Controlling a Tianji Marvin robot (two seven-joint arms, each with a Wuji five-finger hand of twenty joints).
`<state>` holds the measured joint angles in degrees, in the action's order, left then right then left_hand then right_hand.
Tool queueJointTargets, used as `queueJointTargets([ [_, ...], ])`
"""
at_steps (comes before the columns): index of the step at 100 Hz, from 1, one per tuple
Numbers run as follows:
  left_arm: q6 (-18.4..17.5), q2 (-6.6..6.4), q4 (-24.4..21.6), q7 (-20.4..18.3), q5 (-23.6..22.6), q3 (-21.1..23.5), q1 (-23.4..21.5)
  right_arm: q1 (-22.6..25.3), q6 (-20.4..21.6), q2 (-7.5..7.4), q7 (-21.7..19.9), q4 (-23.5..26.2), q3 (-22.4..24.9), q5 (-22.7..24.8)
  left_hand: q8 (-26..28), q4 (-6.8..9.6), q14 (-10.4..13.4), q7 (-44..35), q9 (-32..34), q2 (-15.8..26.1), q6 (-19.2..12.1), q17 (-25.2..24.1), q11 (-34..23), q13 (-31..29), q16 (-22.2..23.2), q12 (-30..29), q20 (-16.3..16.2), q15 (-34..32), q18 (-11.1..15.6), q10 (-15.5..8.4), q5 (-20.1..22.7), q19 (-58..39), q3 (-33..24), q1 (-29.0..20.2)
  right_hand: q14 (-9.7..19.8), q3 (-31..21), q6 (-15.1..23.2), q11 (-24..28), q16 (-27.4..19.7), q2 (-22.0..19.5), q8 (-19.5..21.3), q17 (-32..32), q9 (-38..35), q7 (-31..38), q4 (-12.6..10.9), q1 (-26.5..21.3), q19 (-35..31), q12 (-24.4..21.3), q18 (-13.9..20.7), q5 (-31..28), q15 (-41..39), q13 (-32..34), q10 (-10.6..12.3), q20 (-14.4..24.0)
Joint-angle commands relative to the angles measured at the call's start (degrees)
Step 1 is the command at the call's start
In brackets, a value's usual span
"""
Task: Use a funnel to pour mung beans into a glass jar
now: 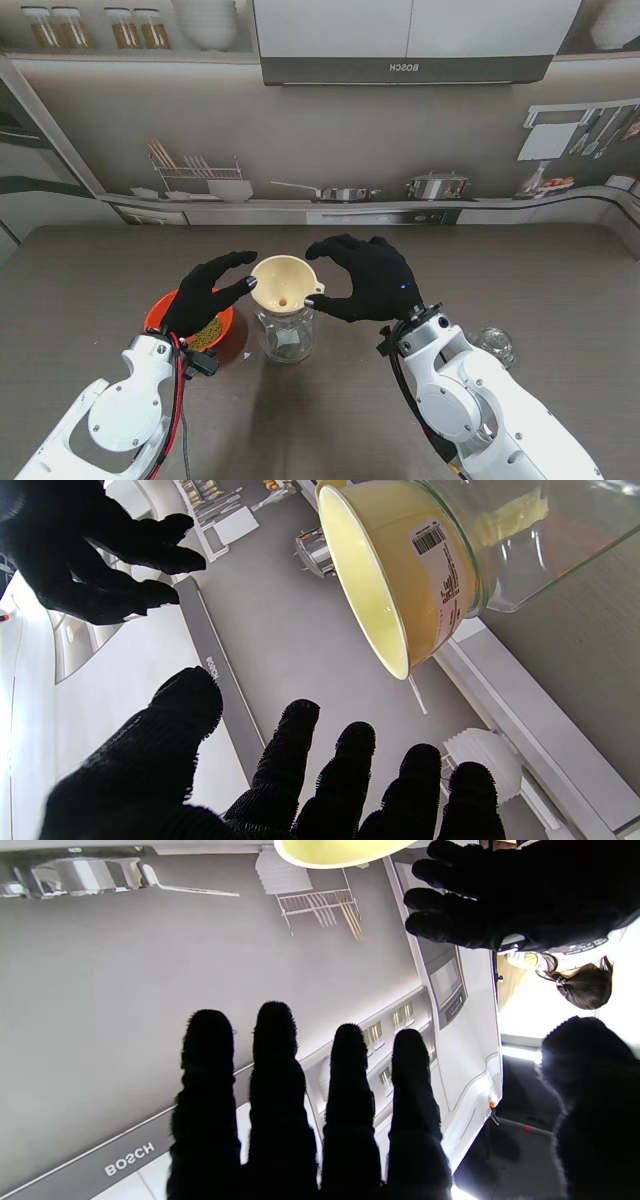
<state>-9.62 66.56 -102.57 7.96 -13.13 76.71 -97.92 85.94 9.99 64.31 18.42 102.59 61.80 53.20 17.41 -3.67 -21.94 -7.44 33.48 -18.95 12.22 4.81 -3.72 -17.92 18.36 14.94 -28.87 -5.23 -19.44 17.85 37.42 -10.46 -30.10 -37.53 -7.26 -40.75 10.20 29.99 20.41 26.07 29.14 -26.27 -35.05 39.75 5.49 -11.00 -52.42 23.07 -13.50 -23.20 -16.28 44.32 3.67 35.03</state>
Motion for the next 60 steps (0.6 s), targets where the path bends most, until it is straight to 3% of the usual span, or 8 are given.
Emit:
queueJointTargets([
  [1,0.37,0.15,0.19,-0.93,0.04,-0.23,0.40,0.64,0.35,0.03,-0.57,1.25,0.06,-0.81,0.02,1.39,-0.11,-0.10,0.65,3.17,-0.91,0.10,0.15,0.06,-0.42,-0.51,-0.79,1.03,0.03,-0.16,0.10,0.89,1.26,-0.77,0.91,-0.72,0.93,-0.90,-0.60,-0.91,-0.80,0.14,-0.17,-0.98,-1.46,1.74,1.14,0.11,-1.51,-0.24,1.42,1.02,1.30,-0.47],
  [38,5.52,-1.47,-2.27,-6.74,-5.35,6.32,-0.03,0.34,0.85,0.16,-0.98,0.79,-0.37,-2.00,0.01,1.45,0.09,-0.01,0.24,3.32,-0.90,0.31,0.19,0.02,-0.29,-0.45,-0.94,0.88,0.20,-0.43,-0.25,0.72,1.39,-0.97,1.08,-0.69,0.83,-1.17,-0.39,-1.06,-0.52,0.15,-0.89,-1.29,-1.57,1.75,1.29,0.34,-1.75,-0.76,1.49,1.39,1.05,-0.30],
  [60,9.22,-2.60,-1.34,-11.26,-9.49,10.55,0.91,0.38,0.97,0.21,-1.54,0.52,-0.28,-3.02,-0.08,1.53,0.11,0.27,-0.37,2.81,-0.93,0.78,0.29,-0.07,-0.16,-0.41,-1.00,0.67,0.37,-0.74,-1.05,0.55,1.13,-1.08,1.01,-0.77,0.54,-1.25,-0.23,-1.11,-0.37,0.07,-1.01,-1.37,-1.54,1.78,1.28,0.44,-1.79,-0.71,1.32,1.83,0.80,-0.18],
])
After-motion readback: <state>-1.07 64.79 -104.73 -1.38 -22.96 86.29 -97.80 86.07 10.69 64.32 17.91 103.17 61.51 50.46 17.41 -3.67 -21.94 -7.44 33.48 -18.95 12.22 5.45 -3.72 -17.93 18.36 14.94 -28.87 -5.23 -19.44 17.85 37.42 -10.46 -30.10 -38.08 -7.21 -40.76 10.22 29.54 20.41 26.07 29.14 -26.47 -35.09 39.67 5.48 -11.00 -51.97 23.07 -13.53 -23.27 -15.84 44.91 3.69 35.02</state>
